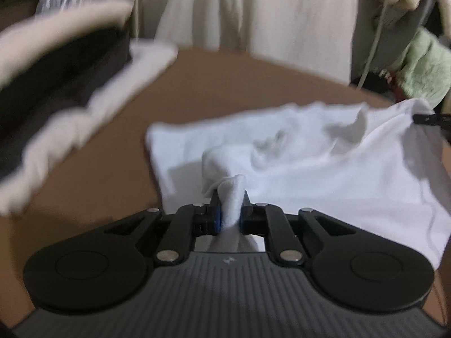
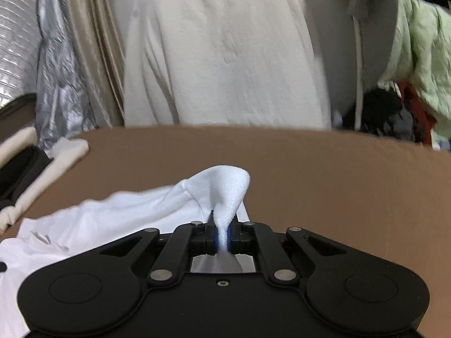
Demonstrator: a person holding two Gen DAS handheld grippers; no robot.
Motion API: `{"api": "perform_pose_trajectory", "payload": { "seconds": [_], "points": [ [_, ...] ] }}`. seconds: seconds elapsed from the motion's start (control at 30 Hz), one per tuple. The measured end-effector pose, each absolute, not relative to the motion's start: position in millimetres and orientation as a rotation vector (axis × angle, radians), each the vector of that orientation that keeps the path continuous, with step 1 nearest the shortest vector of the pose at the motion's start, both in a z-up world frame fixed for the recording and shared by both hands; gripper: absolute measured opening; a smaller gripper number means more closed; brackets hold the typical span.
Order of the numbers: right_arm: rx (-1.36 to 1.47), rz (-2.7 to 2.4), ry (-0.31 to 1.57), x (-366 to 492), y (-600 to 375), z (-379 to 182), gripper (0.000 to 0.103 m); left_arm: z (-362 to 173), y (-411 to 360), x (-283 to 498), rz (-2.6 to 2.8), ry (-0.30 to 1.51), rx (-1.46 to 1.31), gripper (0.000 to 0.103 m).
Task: Fold clothes
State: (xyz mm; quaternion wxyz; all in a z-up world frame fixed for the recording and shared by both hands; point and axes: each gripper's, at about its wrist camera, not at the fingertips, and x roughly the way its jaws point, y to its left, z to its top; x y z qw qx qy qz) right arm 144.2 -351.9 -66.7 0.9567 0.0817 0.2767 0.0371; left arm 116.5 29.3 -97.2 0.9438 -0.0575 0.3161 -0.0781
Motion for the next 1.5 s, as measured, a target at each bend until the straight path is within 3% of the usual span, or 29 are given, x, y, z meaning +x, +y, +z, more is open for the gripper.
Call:
{"api": "perform_pose_trajectory", "payload": {
  "seconds": [0.2, 0.27, 0.3, 0.37, 0.43, 0.53, 0.63, 0.67, 0.7, 0.73, 0.77, 0.93, 1.03, 1.1, 1.23, 1.3, 1.37, 1.4, 1.43, 1.5],
  "points": [
    [0.171, 0.135, 0.482, 170, -357, -46, 0.006, -83, 39, 133, -0.103, 0.555, -0.092, 0.013],
    [0.194, 0.135, 0.494, 183, -361, -48, 0.007, -112, 48, 160, -0.084, 0.712, -0.109, 0.034],
    [0.201, 0.116, 0.525, 187, -364, -56, 0.008, -130, 54, 173, -0.051, 0.785, -0.132, 0.036],
    [0.214, 0.077, 0.585, 195, -369, -71, 0.030, -152, 69, 179, -0.030, 0.798, -0.221, 0.040],
    [0.227, 0.038, 0.646, 203, -374, -87, 0.030, -145, 76, 179, -0.031, 0.779, -0.278, 0.037],
    [0.231, -0.002, 0.723, 212, -381, -103, 0.045, -131, 79, 174, -0.047, 0.741, -0.276, 0.040],
    [0.311, 0.020, 0.725, 212, -389, -108, 0.051, -136, 83, 175, -0.060, 0.774, -0.318, 0.043],
    [0.356, 0.050, 0.735, 213, -391, -112, 0.051, -139, 84, 176, -0.057, 0.788, -0.338, 0.036],
    [0.380, 0.071, 0.746, 215, -393, -116, 0.050, -142, 83, 175, -0.051, 0.783, -0.343, 0.024],
    [0.369, 0.074, 0.745, 214, -393, -119, 0.030, -140, 81, 173, -0.056, 0.765, -0.330, 0.009],
    [0.321, 0.064, 0.722, 211, -389, -119, 0.006, -138, 78, 172, -0.063, 0.746, -0.316, 0.009],
    [0.119, 0.040, 0.532, 196, -360, -89, 0.005, -113, 75, 162, -0.085, 0.648, -0.272, 0.011],
    [0.021, 0.002, 0.568, 204, -348, -96, 0.005, -123, 83, 166, -0.034, 0.703, -0.282, 0.017],
    [-0.021, -0.032, 0.627, 210, -342, -108, 0.006, -137, 91, 170, 0.009, 0.776, -0.326, 0.027],
    [-0.087, -0.085, 0.663, 208, -335, -113, 0.024, -133, 113, 165, 0.021, 0.782, -0.499, 0.037],
    [-0.069, -0.118, 0.651, 204, -338, -99, 0.025, -128, 119, 159, 0.002, 0.754, -0.530, 0.041],
    [-0.007, -0.132, 0.636, 197, -347, -86, 0.026, -132, 119, 161, -0.021, 0.800, -0.528, 0.036],
    [0.054, -0.114, 0.636, 193, -355, -81, 0.026, -135, 117, 162, -0.016, 0.822, -0.516, 0.028],
    [0.115, -0.096, 0.636, 190, -363, -76, 0.027, -138, 112, 162, -0.013, 0.830, -0.492, 0.003],
    [0.224, -0.067, 0.638, 183, -377, -71, 0.028, -128, 103, 157, 0.029, 0.787, -0.398, 0.004]
  ]
}}
